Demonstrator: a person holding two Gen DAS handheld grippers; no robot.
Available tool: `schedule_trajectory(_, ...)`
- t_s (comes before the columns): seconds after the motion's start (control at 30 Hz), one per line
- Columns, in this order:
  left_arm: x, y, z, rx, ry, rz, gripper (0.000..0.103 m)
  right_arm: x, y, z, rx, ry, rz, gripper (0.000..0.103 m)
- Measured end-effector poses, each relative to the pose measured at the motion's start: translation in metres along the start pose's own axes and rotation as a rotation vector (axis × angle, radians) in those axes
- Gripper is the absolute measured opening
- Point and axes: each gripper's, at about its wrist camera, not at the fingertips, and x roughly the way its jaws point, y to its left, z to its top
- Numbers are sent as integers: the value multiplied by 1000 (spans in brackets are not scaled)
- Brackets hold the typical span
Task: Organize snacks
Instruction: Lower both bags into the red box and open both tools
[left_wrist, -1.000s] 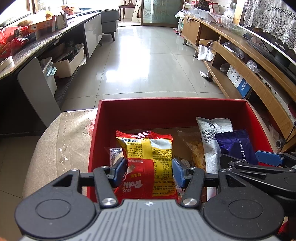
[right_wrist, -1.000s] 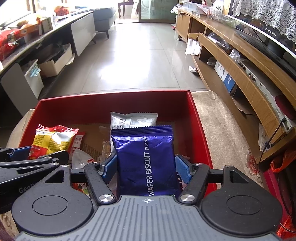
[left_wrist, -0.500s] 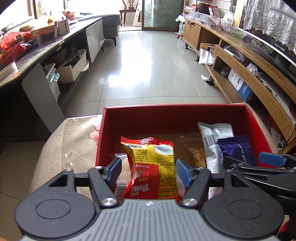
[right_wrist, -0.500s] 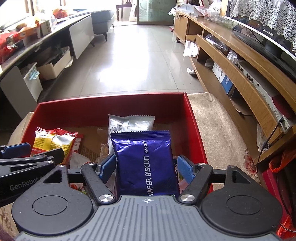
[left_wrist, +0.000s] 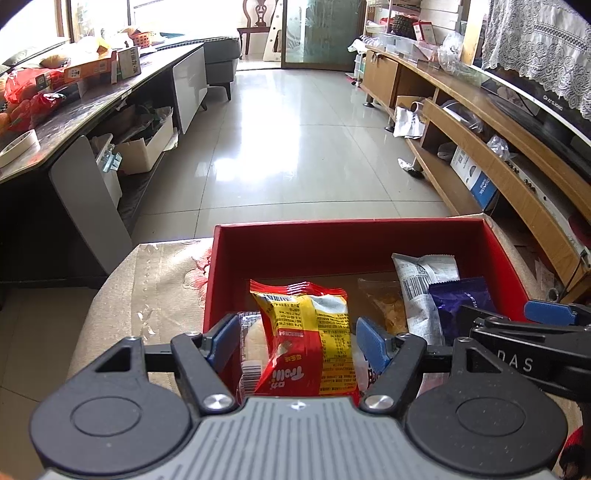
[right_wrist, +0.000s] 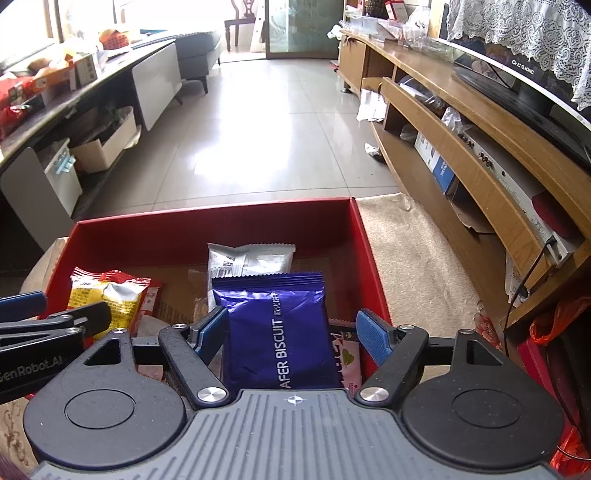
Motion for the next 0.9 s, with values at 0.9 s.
schedule_trajectory(0.9,-49,-14,-25,47,-42,-98,67,-44,-18,-33,21,-7,-30,83)
